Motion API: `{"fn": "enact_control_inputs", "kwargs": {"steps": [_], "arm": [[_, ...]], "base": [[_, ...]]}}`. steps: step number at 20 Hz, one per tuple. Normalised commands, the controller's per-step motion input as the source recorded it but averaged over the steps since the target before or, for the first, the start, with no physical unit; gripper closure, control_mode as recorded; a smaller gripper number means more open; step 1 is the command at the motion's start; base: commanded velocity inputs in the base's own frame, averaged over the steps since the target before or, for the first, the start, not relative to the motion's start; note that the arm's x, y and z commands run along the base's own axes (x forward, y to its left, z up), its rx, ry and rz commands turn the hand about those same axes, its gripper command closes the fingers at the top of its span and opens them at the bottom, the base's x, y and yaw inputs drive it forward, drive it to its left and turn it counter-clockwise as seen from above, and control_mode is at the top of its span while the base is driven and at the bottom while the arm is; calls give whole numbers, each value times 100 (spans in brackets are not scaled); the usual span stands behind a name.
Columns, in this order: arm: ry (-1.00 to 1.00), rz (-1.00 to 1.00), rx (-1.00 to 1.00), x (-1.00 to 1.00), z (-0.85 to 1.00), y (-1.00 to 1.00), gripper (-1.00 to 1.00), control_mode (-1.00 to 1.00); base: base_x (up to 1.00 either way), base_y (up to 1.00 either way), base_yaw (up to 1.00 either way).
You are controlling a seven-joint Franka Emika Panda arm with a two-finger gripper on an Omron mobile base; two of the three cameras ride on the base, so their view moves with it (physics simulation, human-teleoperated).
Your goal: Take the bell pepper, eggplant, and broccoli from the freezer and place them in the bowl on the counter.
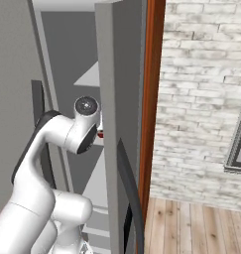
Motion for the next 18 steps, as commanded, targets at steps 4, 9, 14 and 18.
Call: {"fn": "enact_control_inputs", "kwargs": {"steps": [4,9,14,18], "arm": [[2,3,0,23,-18,0,-100,-100],[4,2,1,32,0,0,-100,-100],[5,3,2,32,0,-2,-100,-100],[2,5,0,26,-16,-1,-100,-100]], "base": [[0,0,0],[0,0,0],[0,0,0],[0,0,0]]}}
